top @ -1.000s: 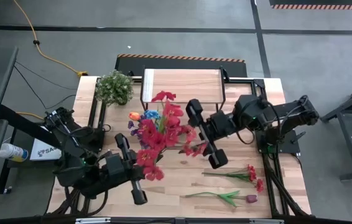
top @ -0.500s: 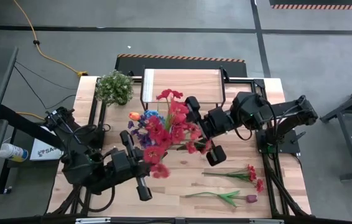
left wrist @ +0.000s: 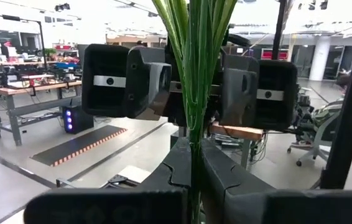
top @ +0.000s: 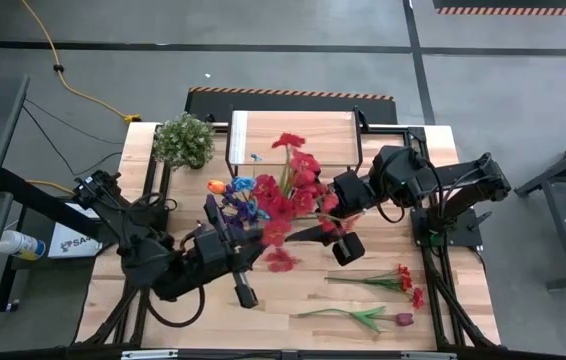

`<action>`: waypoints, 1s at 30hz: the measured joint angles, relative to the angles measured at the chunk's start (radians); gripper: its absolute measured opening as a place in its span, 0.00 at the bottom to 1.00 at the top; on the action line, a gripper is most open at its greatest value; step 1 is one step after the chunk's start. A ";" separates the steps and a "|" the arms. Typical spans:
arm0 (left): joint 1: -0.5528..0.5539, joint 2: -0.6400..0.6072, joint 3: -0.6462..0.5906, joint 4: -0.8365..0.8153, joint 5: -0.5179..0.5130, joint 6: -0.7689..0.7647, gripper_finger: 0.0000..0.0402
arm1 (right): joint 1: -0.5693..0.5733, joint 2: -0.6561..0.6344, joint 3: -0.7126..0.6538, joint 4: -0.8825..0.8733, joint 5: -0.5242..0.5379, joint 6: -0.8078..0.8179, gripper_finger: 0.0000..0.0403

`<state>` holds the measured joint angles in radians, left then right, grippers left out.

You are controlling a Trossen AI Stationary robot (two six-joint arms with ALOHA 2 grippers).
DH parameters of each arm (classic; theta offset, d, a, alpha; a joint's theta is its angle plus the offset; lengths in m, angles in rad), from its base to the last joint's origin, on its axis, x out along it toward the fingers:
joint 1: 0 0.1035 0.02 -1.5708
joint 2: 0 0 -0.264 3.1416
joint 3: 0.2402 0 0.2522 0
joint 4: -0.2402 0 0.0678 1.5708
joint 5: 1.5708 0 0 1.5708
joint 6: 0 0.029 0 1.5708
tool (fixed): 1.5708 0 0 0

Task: Pick and place flowers into a vace then onto a shelf
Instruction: Put the top red flowers into the right transparent vase

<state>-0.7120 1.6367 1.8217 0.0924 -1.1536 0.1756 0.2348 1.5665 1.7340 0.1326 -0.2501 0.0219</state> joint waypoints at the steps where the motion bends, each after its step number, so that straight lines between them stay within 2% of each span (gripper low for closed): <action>1: 0.000 0.000 0.000 0.001 -0.001 0.000 0.11 | 0.000 0.000 0.000 0.000 0.000 0.001 0.45; 7: 0.024 0.000 0.000 0.001 0.004 0.001 0.11 | 0.000 0.000 0.000 -0.001 -0.011 0.003 0.45; 12: 0.064 0.000 0.000 -0.010 0.071 -0.009 0.11 | 0.000 0.000 0.000 -0.015 -0.010 0.004 0.45; 21: 0.085 0.000 0.000 -0.026 0.099 -0.024 0.11 | 0.000 0.000 0.000 -0.046 0.010 -0.005 0.44; 25: 0.084 0.000 0.000 -0.034 0.090 -0.028 0.11 | -0.007 0.000 0.000 -0.054 0.014 -0.019 0.37; 30: 0.084 0.000 0.000 -0.044 0.087 -0.035 0.11 | -0.016 0.000 0.000 -0.062 0.015 -0.028 0.24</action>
<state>-0.6281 1.6363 1.8217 0.0486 -1.0661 0.1408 0.2185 1.5669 1.7340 0.0703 -0.2353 -0.0063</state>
